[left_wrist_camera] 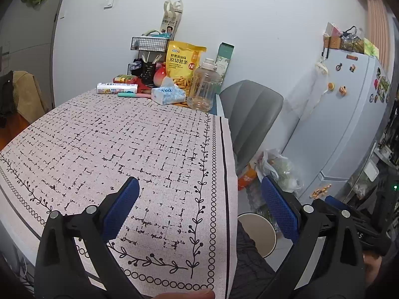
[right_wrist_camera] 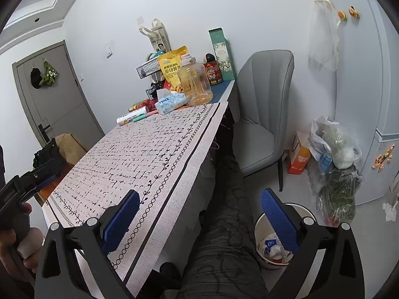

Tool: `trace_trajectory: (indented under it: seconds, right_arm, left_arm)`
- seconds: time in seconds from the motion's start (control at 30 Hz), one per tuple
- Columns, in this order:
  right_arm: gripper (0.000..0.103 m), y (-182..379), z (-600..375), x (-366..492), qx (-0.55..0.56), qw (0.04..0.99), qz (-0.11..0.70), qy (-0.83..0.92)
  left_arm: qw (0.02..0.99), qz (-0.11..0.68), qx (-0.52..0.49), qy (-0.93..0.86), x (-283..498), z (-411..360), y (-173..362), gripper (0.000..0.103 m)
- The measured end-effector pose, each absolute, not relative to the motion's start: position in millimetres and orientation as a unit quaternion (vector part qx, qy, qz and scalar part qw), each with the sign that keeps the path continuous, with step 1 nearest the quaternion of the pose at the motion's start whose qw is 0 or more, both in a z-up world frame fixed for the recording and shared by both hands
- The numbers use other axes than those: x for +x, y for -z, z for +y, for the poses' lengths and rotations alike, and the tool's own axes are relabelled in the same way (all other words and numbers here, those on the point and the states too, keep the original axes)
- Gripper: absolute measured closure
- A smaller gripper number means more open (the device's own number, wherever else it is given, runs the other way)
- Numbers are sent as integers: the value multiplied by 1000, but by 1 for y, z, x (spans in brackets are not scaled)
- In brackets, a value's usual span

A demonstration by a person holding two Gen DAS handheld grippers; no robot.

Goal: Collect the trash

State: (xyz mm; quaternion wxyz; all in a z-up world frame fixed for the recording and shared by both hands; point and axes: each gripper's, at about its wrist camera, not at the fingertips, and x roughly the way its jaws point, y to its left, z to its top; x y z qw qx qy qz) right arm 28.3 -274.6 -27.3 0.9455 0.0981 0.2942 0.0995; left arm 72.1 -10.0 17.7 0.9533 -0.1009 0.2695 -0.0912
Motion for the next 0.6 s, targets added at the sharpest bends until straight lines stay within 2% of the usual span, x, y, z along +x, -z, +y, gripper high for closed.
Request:
trace_trajectory:
  seconds: [0.6]
  right_arm:
    - [8,46,-290,45,107,946,296,-79]
  left_arm:
    - [950,283,-86,95,87,-24,0,6]
